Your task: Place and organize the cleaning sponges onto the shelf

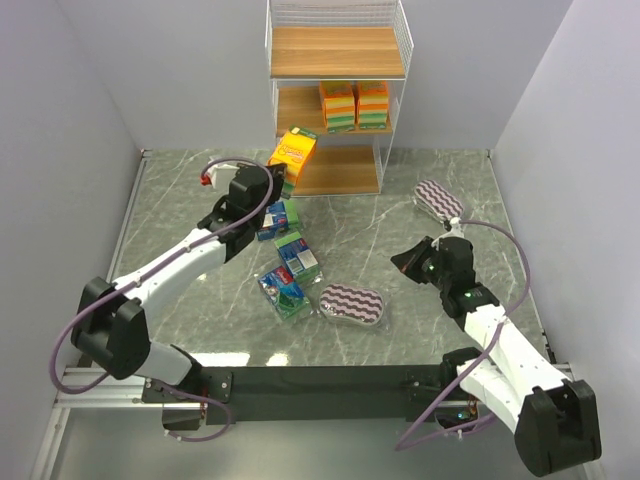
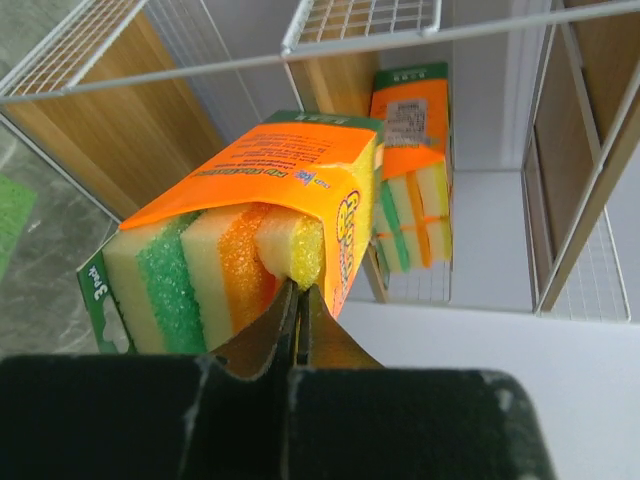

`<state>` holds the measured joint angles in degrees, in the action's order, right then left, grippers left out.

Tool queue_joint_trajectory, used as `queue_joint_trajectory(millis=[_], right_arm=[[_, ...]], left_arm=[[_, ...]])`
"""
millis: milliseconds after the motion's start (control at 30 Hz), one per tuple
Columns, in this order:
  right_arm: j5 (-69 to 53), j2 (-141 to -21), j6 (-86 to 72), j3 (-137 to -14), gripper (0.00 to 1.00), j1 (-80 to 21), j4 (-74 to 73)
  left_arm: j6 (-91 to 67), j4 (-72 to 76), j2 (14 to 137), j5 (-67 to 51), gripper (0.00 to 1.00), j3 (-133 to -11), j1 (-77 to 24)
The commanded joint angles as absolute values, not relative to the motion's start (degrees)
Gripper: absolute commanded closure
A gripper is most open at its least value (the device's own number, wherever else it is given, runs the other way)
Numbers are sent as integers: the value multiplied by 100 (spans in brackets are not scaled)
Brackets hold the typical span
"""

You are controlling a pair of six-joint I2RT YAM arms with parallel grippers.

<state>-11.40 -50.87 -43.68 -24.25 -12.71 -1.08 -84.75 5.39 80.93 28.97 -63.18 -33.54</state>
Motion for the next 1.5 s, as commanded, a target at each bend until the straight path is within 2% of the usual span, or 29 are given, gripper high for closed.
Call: queue_joint_trajectory(millis=[0,333,500,900,1467], right_arm=[[-1064,-4834,-4245,-2452,100,-1230,-167],[-1169,-4816,-4228,-2400,100,-1230,-193],[-1160,-4808,-4219,-2356,100,-1222,-185],[-1318,-5054,-4289,-2268,100,-1222,-9],[-1327,-4843,-4280,-2294,100,-1222,-123]], left_arm=[[-9096,1246,8112,3278,100,-6408,-3287],[-9290,1477,8455,2849,100,-6803,-3270],[-9369,1644,8113,2602,100,-6364,-3322],[-9211,1652,7646,2715,100,-6170,-3463],[-9079,2381,9113,3410,100,-7312,-3270]])
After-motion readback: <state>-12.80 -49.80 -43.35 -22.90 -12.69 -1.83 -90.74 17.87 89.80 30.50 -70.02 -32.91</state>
